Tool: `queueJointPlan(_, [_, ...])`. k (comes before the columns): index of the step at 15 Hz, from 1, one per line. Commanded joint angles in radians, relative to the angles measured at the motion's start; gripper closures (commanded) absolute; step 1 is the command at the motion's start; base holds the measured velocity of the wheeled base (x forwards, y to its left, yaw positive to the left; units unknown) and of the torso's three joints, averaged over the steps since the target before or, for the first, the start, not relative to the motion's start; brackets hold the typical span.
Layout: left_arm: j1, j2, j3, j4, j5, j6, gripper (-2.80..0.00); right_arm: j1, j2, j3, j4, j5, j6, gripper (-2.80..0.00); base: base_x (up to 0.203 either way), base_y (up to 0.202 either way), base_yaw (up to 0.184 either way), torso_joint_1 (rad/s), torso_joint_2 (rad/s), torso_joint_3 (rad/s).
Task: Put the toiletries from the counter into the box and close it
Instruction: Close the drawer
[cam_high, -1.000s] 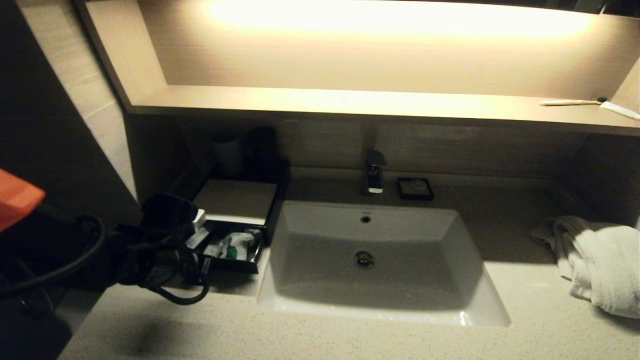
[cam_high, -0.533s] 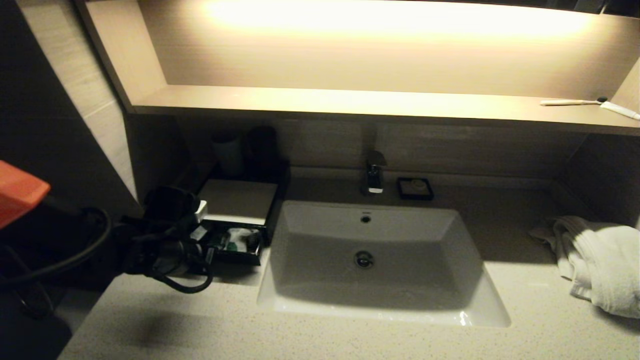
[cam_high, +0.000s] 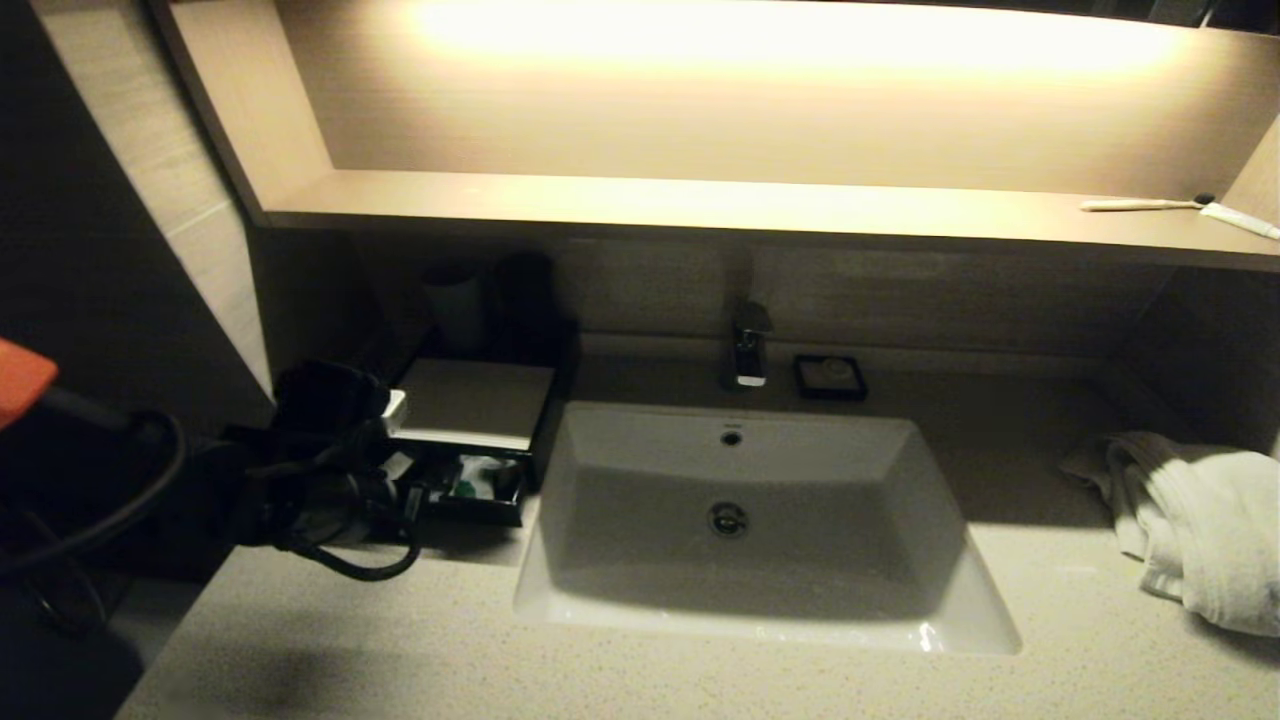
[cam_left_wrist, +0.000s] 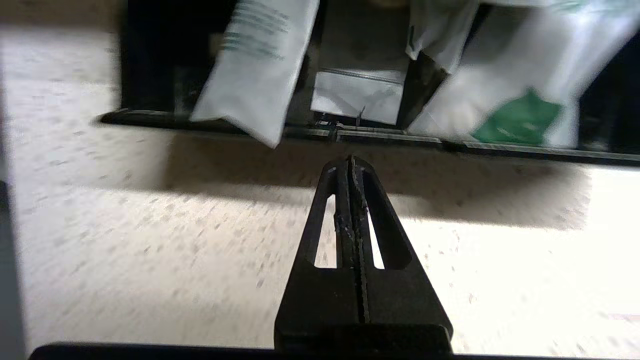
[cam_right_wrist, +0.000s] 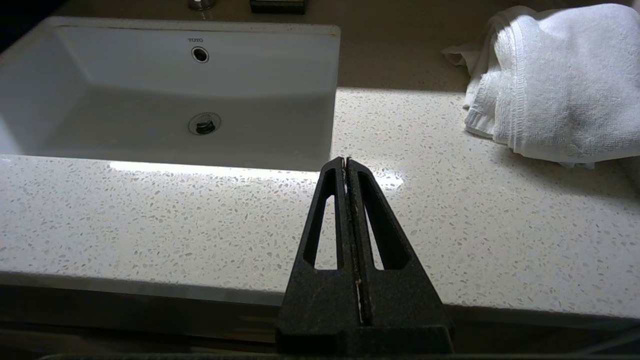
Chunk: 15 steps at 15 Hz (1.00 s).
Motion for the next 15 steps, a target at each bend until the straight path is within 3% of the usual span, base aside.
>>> queueJointPlan(1, [0.0,-0.092,0.022,0.002,0.0,-0.001,0.0,0.0,0.0,0.0,0.0,0.0,0.0,0.0,0.0,0.0,0.0,0.0,0.0,0.0])
queueJointPlan(4, [-0.016,-0.126,0.004,0.0,-0.01,0.002,0.0,0.0,0.0,0.0,0.0,0.0,0.0,0.0,0.0,0.0,0.0,0.0,0.0,0.0])
queueJointPlan(15, [-0.132,0.027,-0.151,-0.006,-0.009,-0.023,0.0,0.0,0.0,0.0,0.001,0.0,0.0,0.0,0.0,0.0,0.0,0.0,0.0,0.0])
